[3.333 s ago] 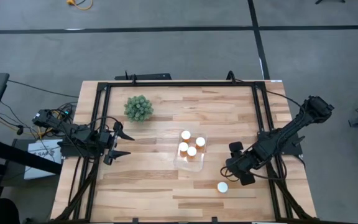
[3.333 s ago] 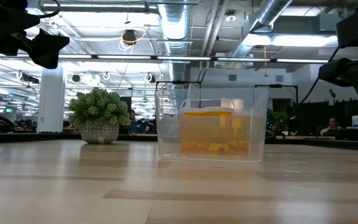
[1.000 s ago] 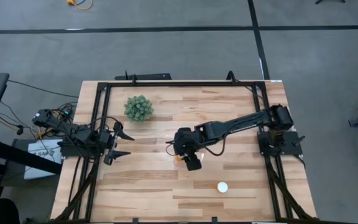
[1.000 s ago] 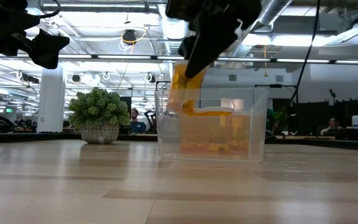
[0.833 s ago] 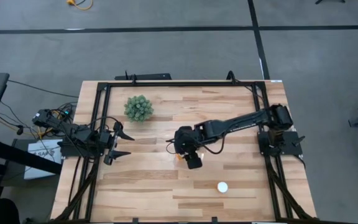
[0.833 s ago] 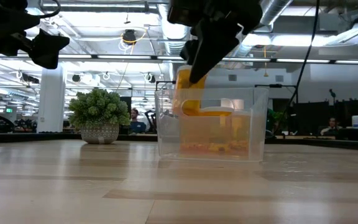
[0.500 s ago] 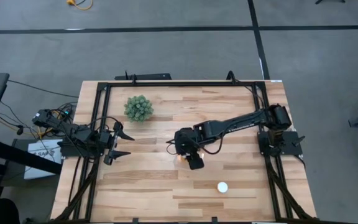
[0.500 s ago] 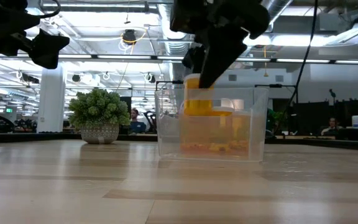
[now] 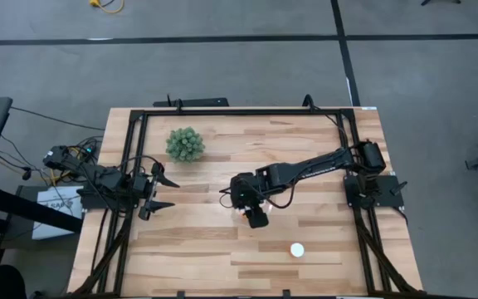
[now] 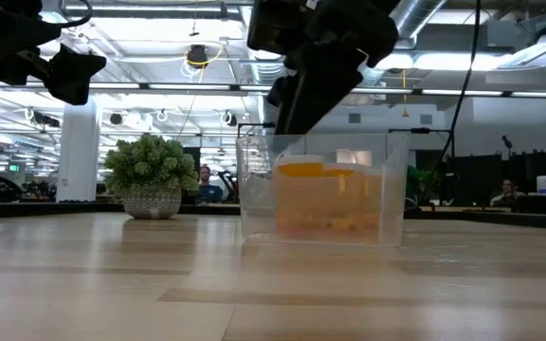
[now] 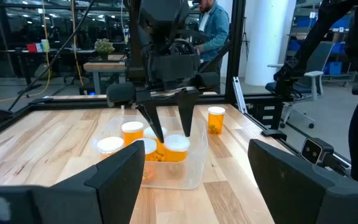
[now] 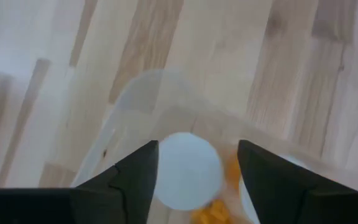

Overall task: Pick and place pill bottles into a basket
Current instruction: Put the orange medicine bottle into the transparent bin

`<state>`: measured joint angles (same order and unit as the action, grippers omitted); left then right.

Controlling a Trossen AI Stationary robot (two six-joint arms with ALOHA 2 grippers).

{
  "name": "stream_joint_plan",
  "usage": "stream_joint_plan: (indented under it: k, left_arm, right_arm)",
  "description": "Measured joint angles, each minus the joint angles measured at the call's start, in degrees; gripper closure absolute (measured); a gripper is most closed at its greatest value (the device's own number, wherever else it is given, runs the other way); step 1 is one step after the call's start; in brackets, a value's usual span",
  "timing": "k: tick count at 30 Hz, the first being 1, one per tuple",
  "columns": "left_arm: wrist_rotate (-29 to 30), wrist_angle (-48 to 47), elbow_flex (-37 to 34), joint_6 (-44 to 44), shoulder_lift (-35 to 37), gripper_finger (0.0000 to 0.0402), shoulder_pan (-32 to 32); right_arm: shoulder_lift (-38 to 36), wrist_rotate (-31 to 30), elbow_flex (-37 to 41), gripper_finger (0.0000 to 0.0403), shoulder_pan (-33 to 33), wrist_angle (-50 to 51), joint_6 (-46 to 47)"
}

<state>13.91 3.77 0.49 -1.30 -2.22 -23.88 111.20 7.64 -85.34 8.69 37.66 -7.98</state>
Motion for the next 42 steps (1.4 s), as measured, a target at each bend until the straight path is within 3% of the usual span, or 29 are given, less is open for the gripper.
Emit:
stream_joint_plan:
  k: [10, 19, 23, 27, 35, 42]
  left_arm:
    - [-0.02, 0.00, -0.02, 0.00, 0.00, 0.0125, 0.00]
    - [-0.01, 0.00, 0.00, 0.01, 0.00, 0.0125, 0.00]
    - [0.00, 0.00, -0.02, 0.02, 0.00, 0.0125, -0.02]
    - [0.00, 0.00, -0.02, 0.00, 0.00, 0.0125, -0.02]
    - [0.00, 0.00, 0.00, 0.02, 0.00, 0.0125, 0.00]
    - [0.00, 0.00, -0.01, 0.02, 0.00, 0.0125, -0.01]
  right_arm:
    - [0.02, 0.02, -1.77, 0.0270, 0.00, -1.52, 1.53]
    - [-0.78, 0.54, -12.22, 0.0279, 0.00, 6.30, 1.50]
    - [-1.02, 6.04, -14.14, 0.0251, -0.25, 12.62, 1.59]
    - [-1.40, 10.46, -14.41, 0.0195, -0.80, 19.40, 2.00]
    - [-1.31, 10.44, -13.92, 0.0083, -0.37, 33.53, -5.08]
    - [-3.39, 9.55, -12.79, 0.0048, 3.11, 36.57, -7.51]
